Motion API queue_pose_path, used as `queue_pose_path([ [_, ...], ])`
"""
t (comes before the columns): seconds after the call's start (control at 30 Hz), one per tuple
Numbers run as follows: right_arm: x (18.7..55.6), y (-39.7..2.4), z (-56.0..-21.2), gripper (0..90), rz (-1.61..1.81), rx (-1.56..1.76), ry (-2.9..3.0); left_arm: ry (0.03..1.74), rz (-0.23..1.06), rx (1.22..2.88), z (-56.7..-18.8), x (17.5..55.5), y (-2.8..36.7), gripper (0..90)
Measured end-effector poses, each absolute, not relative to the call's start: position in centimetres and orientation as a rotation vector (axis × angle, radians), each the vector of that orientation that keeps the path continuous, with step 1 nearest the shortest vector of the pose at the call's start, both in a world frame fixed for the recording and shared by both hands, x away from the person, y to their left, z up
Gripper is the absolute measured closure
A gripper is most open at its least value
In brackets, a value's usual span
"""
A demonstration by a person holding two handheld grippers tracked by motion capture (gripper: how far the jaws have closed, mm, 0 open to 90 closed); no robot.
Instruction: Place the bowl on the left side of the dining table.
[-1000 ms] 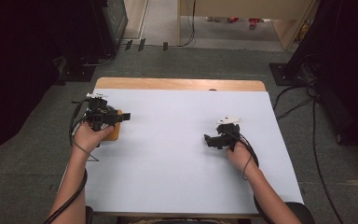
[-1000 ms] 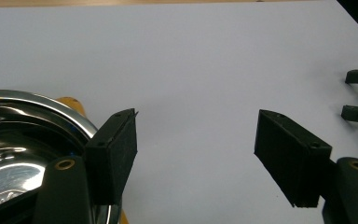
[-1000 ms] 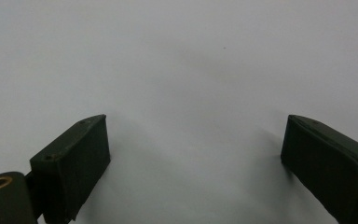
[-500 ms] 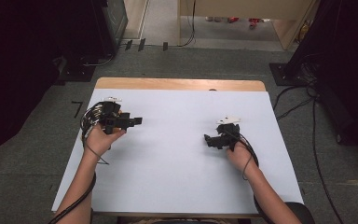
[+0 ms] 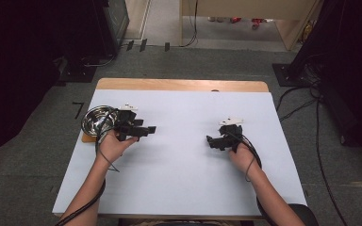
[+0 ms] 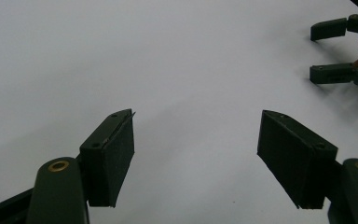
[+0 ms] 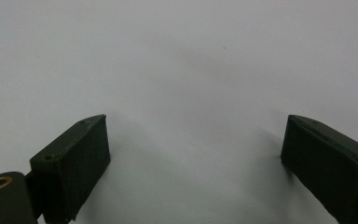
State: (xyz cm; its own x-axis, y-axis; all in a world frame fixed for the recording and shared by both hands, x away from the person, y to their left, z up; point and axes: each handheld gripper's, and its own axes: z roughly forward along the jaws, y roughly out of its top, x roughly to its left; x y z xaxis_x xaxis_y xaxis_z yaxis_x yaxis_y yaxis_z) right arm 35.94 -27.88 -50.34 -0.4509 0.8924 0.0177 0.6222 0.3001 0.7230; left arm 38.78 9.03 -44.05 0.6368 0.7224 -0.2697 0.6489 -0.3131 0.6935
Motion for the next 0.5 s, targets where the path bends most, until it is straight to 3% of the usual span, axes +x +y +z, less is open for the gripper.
queue_pose_path([
  [0.5,35.9,-27.9,-50.3,7.4,0.95,1.356,2.184,0.989,0.067,2.079,-46.2,38.0,6.7,26.7],
])
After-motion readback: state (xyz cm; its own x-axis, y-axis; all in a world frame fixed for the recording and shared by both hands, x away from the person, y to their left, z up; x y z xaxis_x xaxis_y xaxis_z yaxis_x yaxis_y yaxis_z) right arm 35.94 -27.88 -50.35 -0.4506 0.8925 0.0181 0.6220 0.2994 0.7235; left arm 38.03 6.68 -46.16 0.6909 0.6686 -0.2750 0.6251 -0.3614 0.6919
